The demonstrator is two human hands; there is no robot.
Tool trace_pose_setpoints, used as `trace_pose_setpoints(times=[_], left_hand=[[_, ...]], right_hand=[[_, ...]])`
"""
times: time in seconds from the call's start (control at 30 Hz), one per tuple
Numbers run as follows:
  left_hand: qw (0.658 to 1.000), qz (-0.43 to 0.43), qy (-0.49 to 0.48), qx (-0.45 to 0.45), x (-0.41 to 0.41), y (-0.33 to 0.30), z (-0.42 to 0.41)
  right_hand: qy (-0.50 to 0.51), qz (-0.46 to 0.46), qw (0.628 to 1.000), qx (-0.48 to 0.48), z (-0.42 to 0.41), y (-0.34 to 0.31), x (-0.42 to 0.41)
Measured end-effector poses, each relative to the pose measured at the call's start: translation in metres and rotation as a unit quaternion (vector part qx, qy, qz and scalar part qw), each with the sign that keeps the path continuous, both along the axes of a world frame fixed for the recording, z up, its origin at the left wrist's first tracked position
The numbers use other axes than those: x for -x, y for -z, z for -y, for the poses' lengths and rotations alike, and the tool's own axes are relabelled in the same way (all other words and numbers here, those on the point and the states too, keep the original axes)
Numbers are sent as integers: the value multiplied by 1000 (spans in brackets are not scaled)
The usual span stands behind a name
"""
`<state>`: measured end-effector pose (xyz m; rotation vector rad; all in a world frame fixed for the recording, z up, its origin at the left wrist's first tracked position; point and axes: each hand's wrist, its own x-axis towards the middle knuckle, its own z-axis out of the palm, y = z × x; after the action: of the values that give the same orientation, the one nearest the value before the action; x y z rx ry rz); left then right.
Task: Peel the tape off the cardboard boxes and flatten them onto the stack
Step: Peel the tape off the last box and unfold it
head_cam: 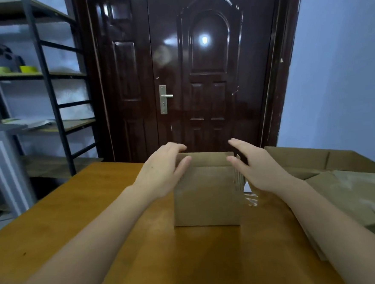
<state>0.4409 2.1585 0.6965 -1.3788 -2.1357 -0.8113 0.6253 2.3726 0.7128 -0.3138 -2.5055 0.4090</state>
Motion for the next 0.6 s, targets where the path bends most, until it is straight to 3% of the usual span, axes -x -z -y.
trace_pose_setpoints(times=[0.13, 0.3, 0.47, 0.6], left_hand=[[996, 10, 13, 90, 13, -30, -47], [969, 85, 5, 232, 37, -28, -66], [957, 162, 13, 241, 44, -7, -60], [918, 271, 36, 286, 39, -9, -49]], right_hand=[[-20, 30, 998, -48, 3, -20, 38], [-5, 155, 988, 26, -19, -17, 58], [-12, 202, 975, 96, -37, -4, 55], [-14, 256, 951, 175, -39, 0, 50]])
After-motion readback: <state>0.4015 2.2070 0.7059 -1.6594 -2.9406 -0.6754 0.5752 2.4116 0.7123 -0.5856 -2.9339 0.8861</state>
